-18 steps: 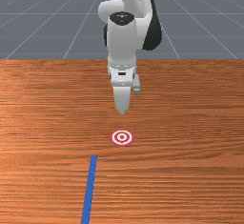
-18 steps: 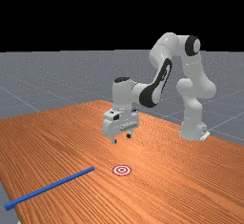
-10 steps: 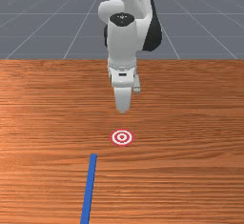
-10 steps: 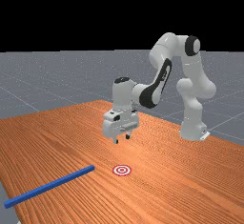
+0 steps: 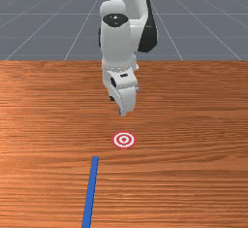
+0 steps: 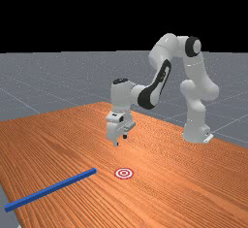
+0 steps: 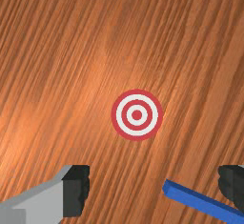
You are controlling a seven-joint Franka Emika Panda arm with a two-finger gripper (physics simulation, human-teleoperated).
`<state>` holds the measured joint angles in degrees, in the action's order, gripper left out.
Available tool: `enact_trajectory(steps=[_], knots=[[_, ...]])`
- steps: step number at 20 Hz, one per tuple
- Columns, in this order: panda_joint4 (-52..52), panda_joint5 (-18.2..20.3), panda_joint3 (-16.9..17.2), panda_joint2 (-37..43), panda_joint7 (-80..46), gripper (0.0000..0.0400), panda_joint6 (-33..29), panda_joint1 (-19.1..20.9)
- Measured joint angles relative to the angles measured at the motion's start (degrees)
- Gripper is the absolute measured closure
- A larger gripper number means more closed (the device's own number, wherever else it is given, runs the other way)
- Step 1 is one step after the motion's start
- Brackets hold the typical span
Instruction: Pull the pivot to the target area
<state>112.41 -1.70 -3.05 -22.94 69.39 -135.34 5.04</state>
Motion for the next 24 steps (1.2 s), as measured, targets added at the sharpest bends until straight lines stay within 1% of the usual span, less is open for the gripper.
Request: enact_trajectory(steps=[1, 3, 4, 5, 6, 7, 8, 9, 10, 11, 14, 15, 16, 19, 20, 21, 23, 24], knots=[[-0.03, 0.26, 0.51, -0.01, -2.2, 0.0, 0.01, -0.12], [-0.17, -0.77, -1.42, -0.15, 11.22, 0.0, 0.08, 2.37], [-0.25, -0.94, -1.74, -0.21, 14.22, 0.0, 0.12, 3.09], [-0.31, -0.63, -1.14, -0.22, 11.74, 0.0, 0.13, 2.98], [-0.39, -0.71, -1.27, -0.28, 13.52, 0.0, 0.16, 3.5], [-0.48, -0.45, -0.78, -0.32, 11.72, 0.0, 0.18, 3.48], [-0.6, -0.48, -0.82, -0.39, 13.12, 0.0, 0.23, 3.97], [-0.78, -0.84, -1.5, -0.52, 18.55, 0.0, 0.31, 5.12], [-0.88, -0.21, -0.3, -0.55, 12.64, 0.0, 0.33, 4.53], [-1.05, -0.65, -1.1, -0.68, 18.58, 0.0, 0.4, 5.73], [-0.92, -1.03, -1.31, -2.11, 19.82, 0.0, -1.38, 6.32], [-0.89, -1.59, -2.06, -2.66, 23.71, 0.0, -1.93, 7.01], [-0.81, -1.55, -1.96, -3.03, 23.06, 0.0, -2.27, 6.94], [-2.91, -3.67, -4.82, -4.6, 38.77, 0.0, -1.29, 9.64], [-3.99, -3.61, -4.62, -5.23, 37.6, 0.0, -0.88, 9.4], [-5.17, -4.37, -5.61, -6.01, 42.61, 0.0, -0.35, 10.17], [-6.19, -3.86, -4.91, -6.56, 39.11, 0.0, -0.01, 9.64], [-6.31, -3.96, -5.04, -6.63, 40.3, 0.0, 0.05, 10.0]])
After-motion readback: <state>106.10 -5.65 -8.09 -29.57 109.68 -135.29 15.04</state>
